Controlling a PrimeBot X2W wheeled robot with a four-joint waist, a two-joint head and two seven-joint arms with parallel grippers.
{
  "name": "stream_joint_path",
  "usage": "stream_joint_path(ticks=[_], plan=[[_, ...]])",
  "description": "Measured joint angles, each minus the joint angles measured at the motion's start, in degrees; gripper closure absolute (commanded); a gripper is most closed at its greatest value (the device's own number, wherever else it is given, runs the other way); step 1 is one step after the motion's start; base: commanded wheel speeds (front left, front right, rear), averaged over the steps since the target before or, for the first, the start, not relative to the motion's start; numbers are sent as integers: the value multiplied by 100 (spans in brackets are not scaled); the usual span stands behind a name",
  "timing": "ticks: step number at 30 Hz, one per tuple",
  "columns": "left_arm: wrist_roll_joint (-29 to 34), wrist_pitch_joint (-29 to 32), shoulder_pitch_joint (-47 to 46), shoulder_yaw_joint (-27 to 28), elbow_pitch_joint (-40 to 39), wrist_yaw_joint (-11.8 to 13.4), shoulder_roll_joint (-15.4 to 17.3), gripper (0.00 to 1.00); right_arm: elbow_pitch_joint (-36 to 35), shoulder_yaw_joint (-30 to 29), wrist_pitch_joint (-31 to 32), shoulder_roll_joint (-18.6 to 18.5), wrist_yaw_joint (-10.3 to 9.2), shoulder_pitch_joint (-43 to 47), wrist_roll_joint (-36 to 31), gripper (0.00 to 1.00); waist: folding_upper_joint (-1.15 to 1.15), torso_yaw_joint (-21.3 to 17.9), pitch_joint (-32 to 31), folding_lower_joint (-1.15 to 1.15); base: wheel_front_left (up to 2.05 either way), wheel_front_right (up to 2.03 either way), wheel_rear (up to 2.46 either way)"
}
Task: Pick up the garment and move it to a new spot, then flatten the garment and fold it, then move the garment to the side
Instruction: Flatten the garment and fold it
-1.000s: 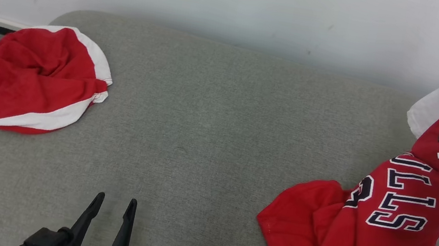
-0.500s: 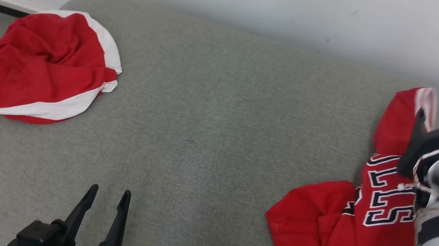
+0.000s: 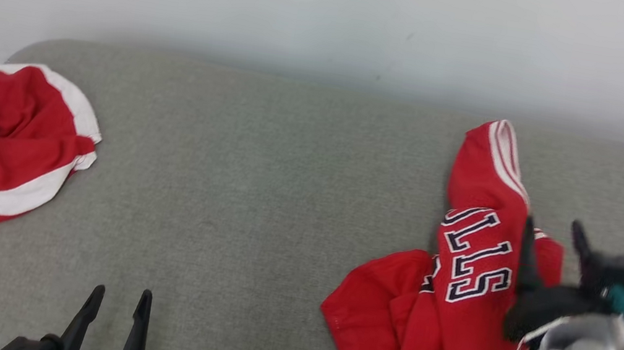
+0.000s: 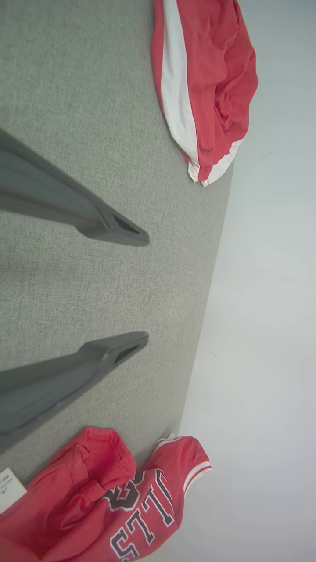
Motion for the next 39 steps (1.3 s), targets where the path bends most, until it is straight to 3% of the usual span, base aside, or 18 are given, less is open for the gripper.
stream_joint_path(ticks=[4,10,23,29,39], plan=[[16,0,149,110,-5,0,1,0,-967,773,-18,25,0,978,749,0,0,-182,-201,-1,0,0,0],[51,0,290,194,-46,-1,-2,0,-2215,1446,-15,-378,0,2065,1173,0,0,-423,-428,-1,0,0,0],[79,1,391,140,-1,-26,-2,0,-3277,1322,323,-377,0,2967,1157,0,-1,-600,-686,-1,0,0,0],[137,176,35,-650,470,-35,120,0,-3508,1281,466,-330,0,3056,1138,0,0,-682,-681,-1,0,0,0],[-769,1216,-1492,-2414,1566,-36,229,0,-3740,1385,616,-248,0,3081,1135,0,0,-1127,-461,0,0,0,0]])
